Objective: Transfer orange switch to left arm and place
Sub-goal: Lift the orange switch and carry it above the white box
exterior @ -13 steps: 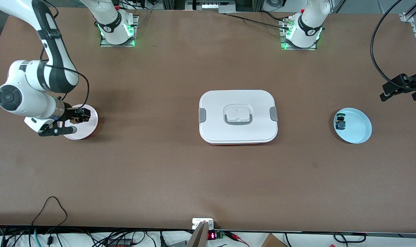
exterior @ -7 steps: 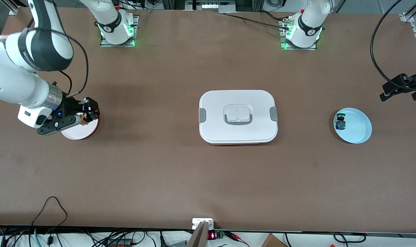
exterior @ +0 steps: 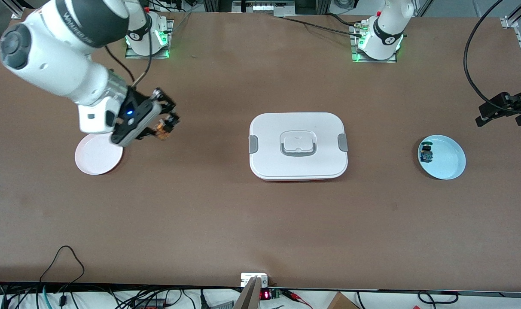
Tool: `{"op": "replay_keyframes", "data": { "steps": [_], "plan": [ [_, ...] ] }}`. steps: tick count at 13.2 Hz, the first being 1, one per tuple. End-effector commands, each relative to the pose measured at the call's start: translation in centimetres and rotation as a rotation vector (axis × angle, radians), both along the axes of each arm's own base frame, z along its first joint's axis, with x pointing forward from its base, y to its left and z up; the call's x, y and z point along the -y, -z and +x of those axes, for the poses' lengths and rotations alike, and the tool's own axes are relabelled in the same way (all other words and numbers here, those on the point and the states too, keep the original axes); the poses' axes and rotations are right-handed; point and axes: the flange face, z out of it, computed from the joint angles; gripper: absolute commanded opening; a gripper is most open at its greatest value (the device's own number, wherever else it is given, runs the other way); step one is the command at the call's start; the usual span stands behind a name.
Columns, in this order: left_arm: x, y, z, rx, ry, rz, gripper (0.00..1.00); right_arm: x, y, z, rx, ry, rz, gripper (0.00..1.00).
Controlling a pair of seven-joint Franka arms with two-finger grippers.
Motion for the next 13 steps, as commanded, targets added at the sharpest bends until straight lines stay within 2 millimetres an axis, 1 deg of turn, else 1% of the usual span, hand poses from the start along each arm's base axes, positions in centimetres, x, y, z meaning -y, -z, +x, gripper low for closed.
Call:
{"op": "replay_keyframes", "data": {
  "steps": [1, 2, 3, 5, 7, 9, 10, 11, 13],
  "plan": [
    [0.1, -0.5, 0.1, -0.005, 0.004, 0.004, 1.0, -2.4, -1.2, -0.7, 0.046, -0.19, 0.199, 0.0],
    [0.2, -0.4, 0.2, -0.007, 0.003, 0.003, 1.0, -3.1, -1.2, -0.6, 0.065, -0.222, 0.289, 0.0],
    [0.5, -0.4, 0.2, -0.007, 0.01, 0.003, 1.0, -4.2, -1.1, -0.6, 0.108, -0.266, 0.351, 0.0],
    [0.5, -0.8, 0.2, 0.003, 0.015, -0.012, 1.0, -6.1, -0.7, -0.4, 0.205, -0.33, 0.43, 0.0],
    [0.9, -1.6, 0.0, 0.017, 0.02, -0.012, 1.0, -7.9, 0.2, 0.0, 0.286, -0.36, 0.55, 0.0],
    [1.5, -1.8, -0.7, -0.015, 0.037, -0.011, 1.0, -10.2, 1.1, 0.1, 0.362, -0.341, 0.7, 0.0],
    [2.2, -1.5, -0.6, -0.023, 0.046, -0.007, 1.0, -11.0, 1.6, 0.1, 0.393, -0.318, 0.755, 0.0],
    [2.4, -1.8, -0.8, -0.024, 0.052, -0.006, 1.0, -12.6, 2.1, -0.3, 0.396, -0.294, 0.818, 0.0],
    [2.8, -1.9, -1.0, -0.029, 0.063, -0.007, 1.0, -14.4, 2.6, -1.2, 0.4, -0.276, 0.91, 0.0]
  ]
}}
